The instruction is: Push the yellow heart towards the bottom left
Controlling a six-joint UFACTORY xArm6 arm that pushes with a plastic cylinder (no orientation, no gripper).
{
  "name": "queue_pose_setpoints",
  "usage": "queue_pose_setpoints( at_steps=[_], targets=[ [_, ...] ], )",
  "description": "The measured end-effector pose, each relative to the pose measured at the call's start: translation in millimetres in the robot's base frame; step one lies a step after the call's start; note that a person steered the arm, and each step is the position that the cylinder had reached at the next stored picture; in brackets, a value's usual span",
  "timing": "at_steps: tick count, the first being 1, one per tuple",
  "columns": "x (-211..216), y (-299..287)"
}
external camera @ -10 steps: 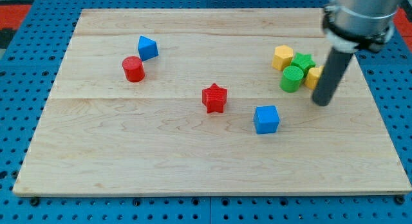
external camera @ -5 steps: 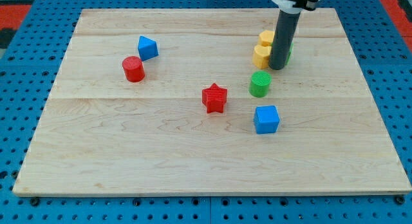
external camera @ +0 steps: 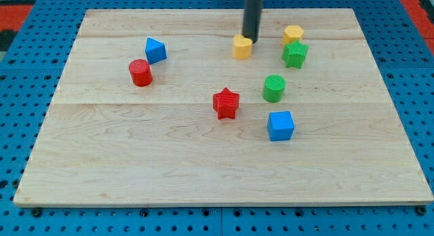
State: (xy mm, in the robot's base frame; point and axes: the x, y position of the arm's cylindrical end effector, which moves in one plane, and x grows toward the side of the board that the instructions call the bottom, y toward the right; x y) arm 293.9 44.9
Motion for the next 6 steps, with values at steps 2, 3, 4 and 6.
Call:
queue_pose_setpoints(
  at_steps=[2,3,4,6],
  targets=[
    [99.2,-118.4],
    [108.8,-108.0],
    [164.2,-176.2],
    [168.5,-173.4]
  ],
)
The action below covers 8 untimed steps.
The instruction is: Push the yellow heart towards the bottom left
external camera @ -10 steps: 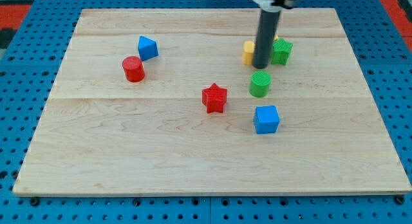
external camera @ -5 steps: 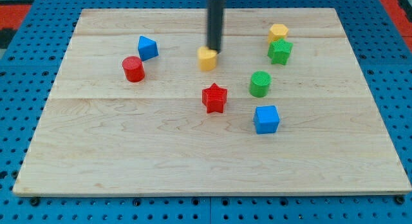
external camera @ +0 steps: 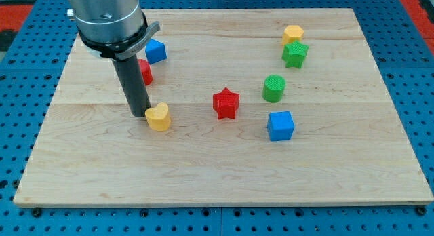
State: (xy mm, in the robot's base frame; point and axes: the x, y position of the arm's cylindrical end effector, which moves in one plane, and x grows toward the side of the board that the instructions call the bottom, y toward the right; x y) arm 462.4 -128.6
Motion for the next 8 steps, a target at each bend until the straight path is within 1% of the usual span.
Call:
queue_pose_setpoints(
  at_steps=[2,3,4,5,6,7,8],
  targets=[
    [5.3,36.4],
    [-20.8,43.6],
    [-29.1,71.7],
    [-6.9,78.9],
    [33.6,63.3],
    [60.5,-6.7],
    [69.1,25.2]
  ],
)
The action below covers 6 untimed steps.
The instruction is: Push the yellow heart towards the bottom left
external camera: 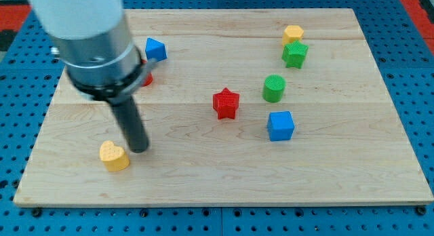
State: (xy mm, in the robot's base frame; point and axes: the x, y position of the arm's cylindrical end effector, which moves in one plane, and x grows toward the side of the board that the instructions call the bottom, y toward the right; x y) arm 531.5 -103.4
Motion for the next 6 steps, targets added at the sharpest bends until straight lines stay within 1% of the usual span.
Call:
queue_pose_setpoints(
  at_steps=[1,3,4,5,6],
  targets=[
    [23.3,2.4],
    [26.1,-94.7],
    [26.0,-108.4],
    [-11.0,-58.8],
    [-120.0,-11.2]
  ],
)
